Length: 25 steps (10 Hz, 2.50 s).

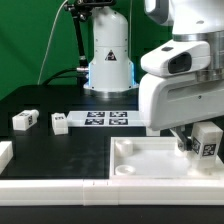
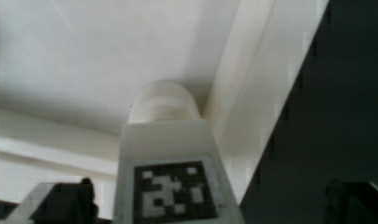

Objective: Assemble one leg

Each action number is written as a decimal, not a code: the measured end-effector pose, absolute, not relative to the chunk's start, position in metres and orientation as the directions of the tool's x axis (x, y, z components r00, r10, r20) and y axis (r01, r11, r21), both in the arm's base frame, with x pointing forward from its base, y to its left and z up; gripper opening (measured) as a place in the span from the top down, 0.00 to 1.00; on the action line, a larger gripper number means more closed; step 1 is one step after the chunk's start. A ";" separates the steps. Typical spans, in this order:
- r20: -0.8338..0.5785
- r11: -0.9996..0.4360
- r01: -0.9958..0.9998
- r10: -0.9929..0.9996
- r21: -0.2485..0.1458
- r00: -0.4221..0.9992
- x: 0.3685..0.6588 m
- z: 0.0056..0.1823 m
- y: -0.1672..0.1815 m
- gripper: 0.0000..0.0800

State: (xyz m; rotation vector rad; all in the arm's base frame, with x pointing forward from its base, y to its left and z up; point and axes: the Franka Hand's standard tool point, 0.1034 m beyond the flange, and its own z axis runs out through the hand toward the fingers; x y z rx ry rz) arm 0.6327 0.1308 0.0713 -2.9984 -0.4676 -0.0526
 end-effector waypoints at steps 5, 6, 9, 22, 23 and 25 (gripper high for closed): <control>0.052 -0.942 0.321 0.317 -0.097 0.947 0.633 0.071 0.128 0.61; 0.052 -0.944 0.317 0.314 -0.089 0.948 0.634 0.071 0.122 0.61; 0.049 -0.953 0.287 0.284 -0.091 0.958 0.635 0.071 0.121 0.63; -0.060 -0.594 -0.787 -0.791 -0.166 0.609 0.631 0.064 0.124 0.63; -0.052 -0.632 -0.757 -0.761 -0.169 0.647 0.631 0.064 0.124 0.63; -0.039 -0.703 -0.690 -0.695 -0.169 0.718 0.632 0.065 0.123 0.35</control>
Offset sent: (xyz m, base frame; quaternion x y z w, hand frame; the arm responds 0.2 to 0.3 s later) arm 0.0000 0.0000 0.0000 0.0000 0.0000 0.0000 1.0000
